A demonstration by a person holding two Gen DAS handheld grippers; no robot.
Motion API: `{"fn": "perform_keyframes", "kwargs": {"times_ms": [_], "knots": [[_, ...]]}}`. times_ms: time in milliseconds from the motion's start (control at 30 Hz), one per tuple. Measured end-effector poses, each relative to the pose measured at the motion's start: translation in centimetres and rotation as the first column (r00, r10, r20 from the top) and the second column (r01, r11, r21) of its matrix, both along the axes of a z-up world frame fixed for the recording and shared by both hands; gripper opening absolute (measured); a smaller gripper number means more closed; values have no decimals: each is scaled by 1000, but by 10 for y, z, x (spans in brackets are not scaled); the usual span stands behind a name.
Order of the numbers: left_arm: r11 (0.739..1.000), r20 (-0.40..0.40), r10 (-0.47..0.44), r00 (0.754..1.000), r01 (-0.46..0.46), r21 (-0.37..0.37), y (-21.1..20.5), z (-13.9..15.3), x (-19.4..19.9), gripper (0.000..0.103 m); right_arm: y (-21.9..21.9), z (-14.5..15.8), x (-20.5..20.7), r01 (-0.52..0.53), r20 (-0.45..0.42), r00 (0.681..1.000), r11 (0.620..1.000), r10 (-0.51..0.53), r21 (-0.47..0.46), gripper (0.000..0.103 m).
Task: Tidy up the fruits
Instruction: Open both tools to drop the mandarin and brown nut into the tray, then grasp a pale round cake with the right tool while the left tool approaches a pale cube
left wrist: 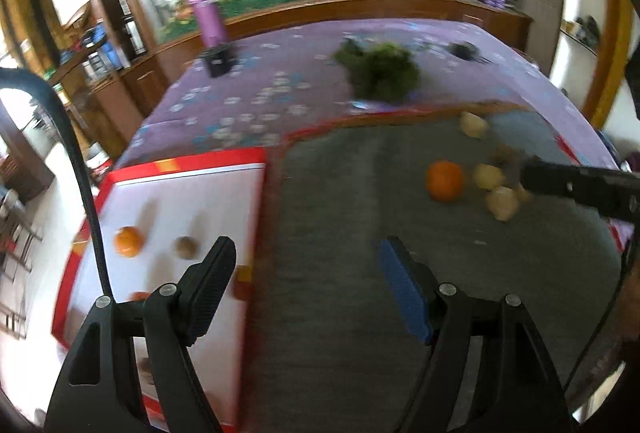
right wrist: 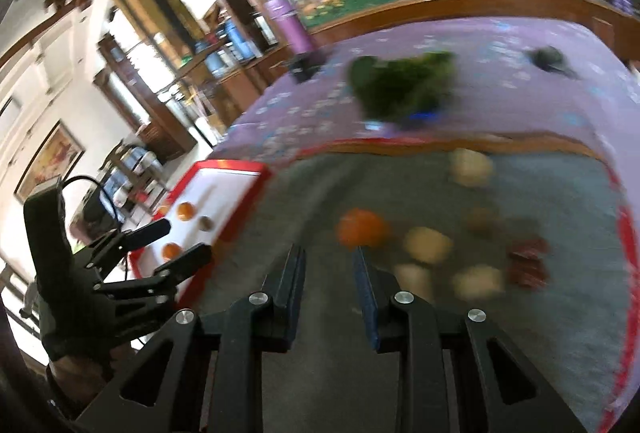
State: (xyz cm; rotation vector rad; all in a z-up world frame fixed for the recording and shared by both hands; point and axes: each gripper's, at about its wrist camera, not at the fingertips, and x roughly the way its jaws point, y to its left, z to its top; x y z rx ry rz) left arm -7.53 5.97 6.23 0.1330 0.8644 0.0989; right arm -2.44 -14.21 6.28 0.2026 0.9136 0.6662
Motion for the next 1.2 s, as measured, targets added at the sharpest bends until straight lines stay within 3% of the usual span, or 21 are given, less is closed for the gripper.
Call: {"fn": "perform_keyframes", "kwargs": {"times_ms": [167, 333, 667, 800, 967, 1200], "knots": [[997, -32, -81, 996, 81, -3, -38, -5, 1, 75, -40, -13, 23, 71, -87, 994, 997, -68, 38, 28], [994, -40, -108, 993, 108, -3, -52, -3, 0, 75, -40, -31, 44, 105, -160, 982, 994, -100, 27, 27], [990, -54, -141, 988, 140, -27, -65, -3, -1, 75, -34, -35, 52, 122, -125, 984, 992, -125, -30, 28], [988, -58, -152, 987, 150, -36, -70, -2, 0, 74, -38, -37, 57, 118, -150, 982, 993, -115, 9, 29], [987, -63, -156, 986, 154, -36, -74, -1, -1, 74, -39, -37, 57, 98, -163, 983, 992, -84, 77, 47], [989, -62, -146, 987, 144, -37, -72, 1, -3, 75, -37, -38, 56, 108, -140, 985, 993, -101, 45, 48]]}}
